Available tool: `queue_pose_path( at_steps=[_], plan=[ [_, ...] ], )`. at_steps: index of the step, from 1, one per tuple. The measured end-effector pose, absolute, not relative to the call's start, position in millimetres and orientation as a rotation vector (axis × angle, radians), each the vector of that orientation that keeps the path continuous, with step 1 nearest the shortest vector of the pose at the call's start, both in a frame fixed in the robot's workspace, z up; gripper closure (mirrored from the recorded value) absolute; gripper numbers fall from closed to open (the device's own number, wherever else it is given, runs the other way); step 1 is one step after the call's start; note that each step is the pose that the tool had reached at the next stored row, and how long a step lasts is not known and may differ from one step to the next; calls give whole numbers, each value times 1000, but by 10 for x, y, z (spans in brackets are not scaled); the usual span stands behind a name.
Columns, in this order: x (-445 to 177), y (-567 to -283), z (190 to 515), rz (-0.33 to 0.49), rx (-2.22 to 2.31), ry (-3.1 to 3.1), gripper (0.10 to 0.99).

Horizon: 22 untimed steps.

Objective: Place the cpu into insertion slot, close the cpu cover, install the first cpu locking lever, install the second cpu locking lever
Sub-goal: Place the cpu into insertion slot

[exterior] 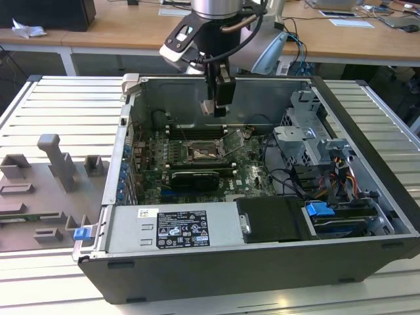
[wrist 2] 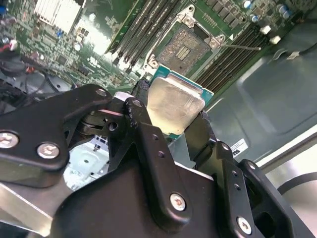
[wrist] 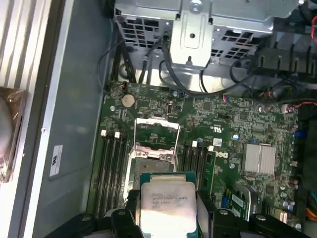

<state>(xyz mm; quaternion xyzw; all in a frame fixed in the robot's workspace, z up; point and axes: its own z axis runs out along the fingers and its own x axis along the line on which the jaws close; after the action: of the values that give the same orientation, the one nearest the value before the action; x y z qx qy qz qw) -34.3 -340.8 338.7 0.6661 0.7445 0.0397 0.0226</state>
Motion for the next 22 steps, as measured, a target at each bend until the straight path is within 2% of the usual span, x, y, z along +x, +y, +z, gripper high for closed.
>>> queue_pose_path(
  at_steps=[22],
  plan=[
    [-345, -3406, 3101, 116, 2188, 2172, 545]
  ],
)
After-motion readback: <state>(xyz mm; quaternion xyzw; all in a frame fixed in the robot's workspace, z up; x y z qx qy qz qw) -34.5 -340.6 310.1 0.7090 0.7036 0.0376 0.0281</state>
